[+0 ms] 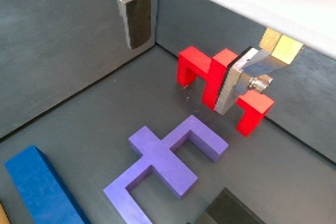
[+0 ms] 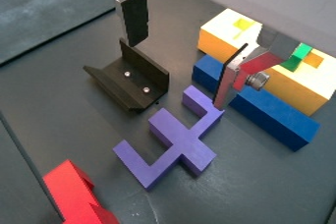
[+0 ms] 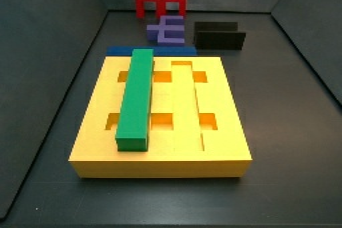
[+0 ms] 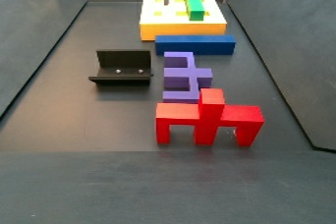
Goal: Pick up the blue object. Move up. Move to above the board. Insert the blue object.
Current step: Pick up the blue object.
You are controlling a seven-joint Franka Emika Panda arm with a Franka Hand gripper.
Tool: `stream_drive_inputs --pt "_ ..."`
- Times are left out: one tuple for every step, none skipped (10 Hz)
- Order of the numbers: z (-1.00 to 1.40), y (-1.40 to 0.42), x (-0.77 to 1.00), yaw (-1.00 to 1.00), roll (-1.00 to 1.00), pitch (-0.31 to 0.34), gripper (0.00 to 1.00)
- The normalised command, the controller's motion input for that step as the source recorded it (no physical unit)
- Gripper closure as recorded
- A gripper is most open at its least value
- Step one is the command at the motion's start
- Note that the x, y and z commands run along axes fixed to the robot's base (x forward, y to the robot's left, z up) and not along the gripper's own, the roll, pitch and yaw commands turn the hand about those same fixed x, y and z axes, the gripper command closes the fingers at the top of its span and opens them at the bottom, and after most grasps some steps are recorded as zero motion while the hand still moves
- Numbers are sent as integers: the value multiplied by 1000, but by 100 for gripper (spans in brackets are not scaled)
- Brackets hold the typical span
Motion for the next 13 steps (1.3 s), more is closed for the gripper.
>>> stream_drive_inputs --pt "-14 0 0 0 -29 -1 0" --pt "-3 0 0 0 -11 0 0" --pt "0 0 -63 0 0 -19 0" --pt "-97 -369 0 0 0 -6 0" --pt "-194 -346 0 -317 -16 -64 0" --pt "-309 -389 -260 -580 -97 -171 0" --pt "-303 -383 -29 -754 -63 -130 0" --pt "-289 -331 -6 -820 -47 -156 0" --pt "-269 -300 0 -866 -30 -161 0" --pt "-274 -280 0 -891 -19 -134 0" --pt "-266 -289 0 -909 0 -86 0" --pt "-269 -311 0 -886 0 -83 0" --pt "-249 -286 0 -914 0 -70 0"
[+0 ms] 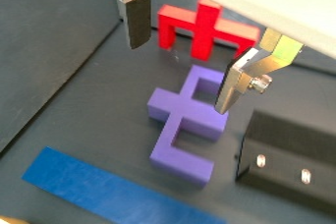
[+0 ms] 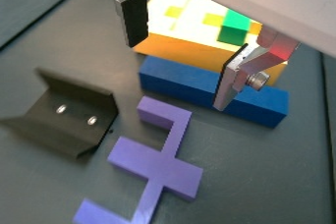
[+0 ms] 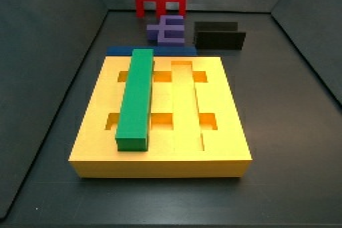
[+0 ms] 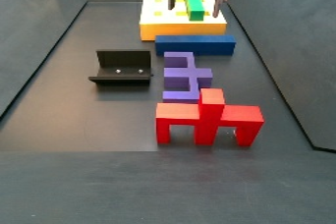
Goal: Pick up the blue object. Move up. Move to above the board. Insert the blue object.
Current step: Pick up the blue object.
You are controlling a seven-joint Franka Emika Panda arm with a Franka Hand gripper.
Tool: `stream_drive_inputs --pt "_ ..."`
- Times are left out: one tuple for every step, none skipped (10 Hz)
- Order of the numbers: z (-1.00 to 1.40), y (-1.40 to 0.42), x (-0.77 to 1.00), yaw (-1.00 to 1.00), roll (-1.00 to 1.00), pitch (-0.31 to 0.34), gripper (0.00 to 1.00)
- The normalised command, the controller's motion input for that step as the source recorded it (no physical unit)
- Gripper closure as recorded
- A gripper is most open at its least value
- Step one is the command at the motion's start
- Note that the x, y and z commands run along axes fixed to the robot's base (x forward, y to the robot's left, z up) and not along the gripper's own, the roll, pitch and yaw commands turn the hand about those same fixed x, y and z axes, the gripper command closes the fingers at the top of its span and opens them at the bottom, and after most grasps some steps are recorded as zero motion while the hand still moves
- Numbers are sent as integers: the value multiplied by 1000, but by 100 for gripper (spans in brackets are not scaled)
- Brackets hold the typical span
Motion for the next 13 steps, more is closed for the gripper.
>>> stream_drive_inputs --pt "-237 -260 0 -940 0 -44 0" --pt "-240 -229 0 -957 0 -44 0" --pt "-269 -166 0 -989 -1 -50 0" --pt "-329 -131 0 -989 -27 -97 0" --pt "-343 -126 0 -991 -30 -106 0" --pt "-420 -131 -20 -951 -57 -139 0" --pt "-280 -186 0 -923 -59 -97 0" --pt "-94 -266 0 -897 -3 -36 0" --pt "-31 -320 0 -849 0 -19 0" --pt "-11 -474 -31 -683 0 -7 0" --pt "-29 -437 -17 -726 23 0 0" --pt "-154 -249 -111 -823 117 41 0" --pt "-309 -40 -83 -980 116 59 0"
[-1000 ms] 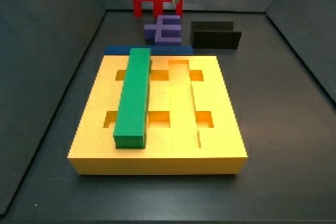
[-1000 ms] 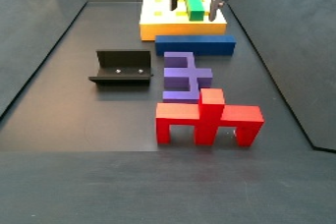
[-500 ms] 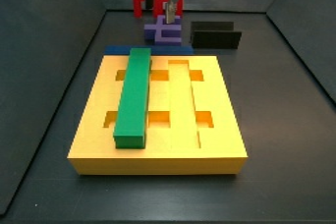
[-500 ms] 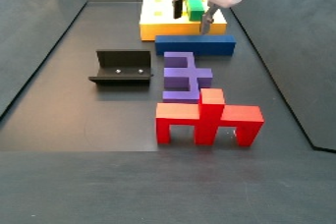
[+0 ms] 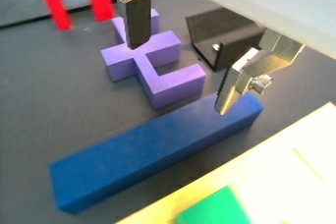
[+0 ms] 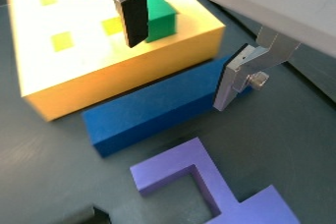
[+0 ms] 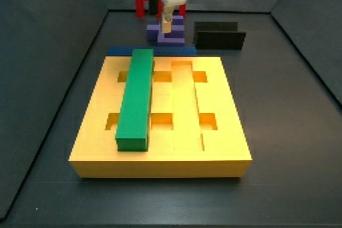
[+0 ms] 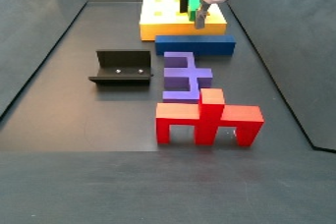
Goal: Pick up the blue object. Move up. Move to above the board. Insert the blue object.
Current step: Pick up the blue object.
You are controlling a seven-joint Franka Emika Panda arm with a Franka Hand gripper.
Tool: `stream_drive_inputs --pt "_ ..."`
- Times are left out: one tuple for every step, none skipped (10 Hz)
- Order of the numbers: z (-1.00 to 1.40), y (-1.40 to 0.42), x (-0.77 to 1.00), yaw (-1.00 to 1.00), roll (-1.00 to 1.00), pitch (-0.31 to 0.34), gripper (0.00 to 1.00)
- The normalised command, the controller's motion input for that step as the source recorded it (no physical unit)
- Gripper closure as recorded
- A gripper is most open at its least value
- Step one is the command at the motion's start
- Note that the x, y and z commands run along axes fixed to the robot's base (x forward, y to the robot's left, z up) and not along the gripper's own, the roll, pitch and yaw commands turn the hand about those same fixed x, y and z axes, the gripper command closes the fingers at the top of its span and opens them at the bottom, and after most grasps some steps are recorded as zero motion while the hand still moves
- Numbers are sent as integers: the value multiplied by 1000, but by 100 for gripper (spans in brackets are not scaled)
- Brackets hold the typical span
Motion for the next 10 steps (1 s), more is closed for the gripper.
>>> stream_drive_inputs --pt "-471 0 -77 -854 59 143 0" --pt "-471 0 0 -711 51 174 0" --pt "-506 -14 109 -434 30 190 0" --pt "-503 -3 117 -297 6 173 0" --pt "-406 0 0 -374 -19 147 0" --pt "-243 0 0 -397 -40 124 0" --pt "-120 0 -131 -420 -4 83 0" --pt "-89 0 -231 -483 0 54 0" --pt "0 0 -294 -491 0 51 0" --pt "-3 0 -291 -446 3 13 0"
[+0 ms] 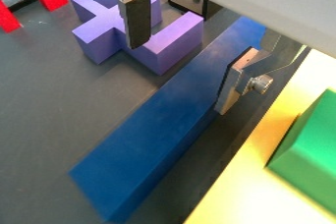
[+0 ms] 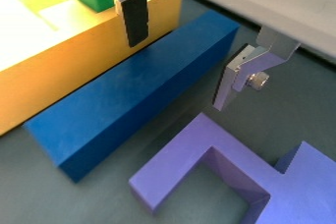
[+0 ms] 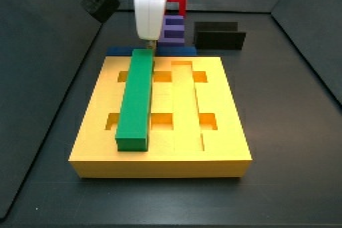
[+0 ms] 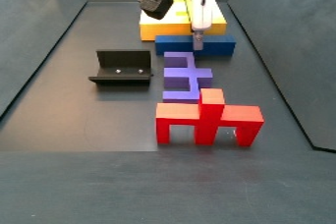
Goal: Pick up the blue object. Move up. Move to above the board. Insert the blue object.
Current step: Pick up the blue object.
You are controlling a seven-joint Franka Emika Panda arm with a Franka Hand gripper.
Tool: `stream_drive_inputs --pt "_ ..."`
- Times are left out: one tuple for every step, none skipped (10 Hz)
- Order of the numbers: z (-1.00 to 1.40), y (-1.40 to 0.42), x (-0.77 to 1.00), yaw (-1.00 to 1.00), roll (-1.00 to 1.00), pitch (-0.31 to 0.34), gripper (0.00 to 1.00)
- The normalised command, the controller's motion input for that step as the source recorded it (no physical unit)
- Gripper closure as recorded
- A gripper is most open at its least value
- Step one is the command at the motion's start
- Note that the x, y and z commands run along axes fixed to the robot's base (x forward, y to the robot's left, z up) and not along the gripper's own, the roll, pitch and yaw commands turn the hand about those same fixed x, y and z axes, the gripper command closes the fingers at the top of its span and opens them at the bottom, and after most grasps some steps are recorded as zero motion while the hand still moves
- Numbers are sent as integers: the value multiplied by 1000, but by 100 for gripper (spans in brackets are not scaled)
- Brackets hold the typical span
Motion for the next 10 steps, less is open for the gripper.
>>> stream_drive_inputs --pt "-86 -11 -6 -166 0 0 0" --pt "-223 0 0 0 0 10 0" --pt "-300 0 23 66 0 23 0" --pt "-254 0 0 137 0 10 0" --pt "-103 0 -77 229 91 0 0" --pt "-60 0 0 214 63 0 0" --pt "-89 0 0 171 76 0 0" --pt "-157 0 0 80 71 10 0" --pt "-191 0 0 0 63 29 0" --pt "-97 0 0 0 9 0 0"
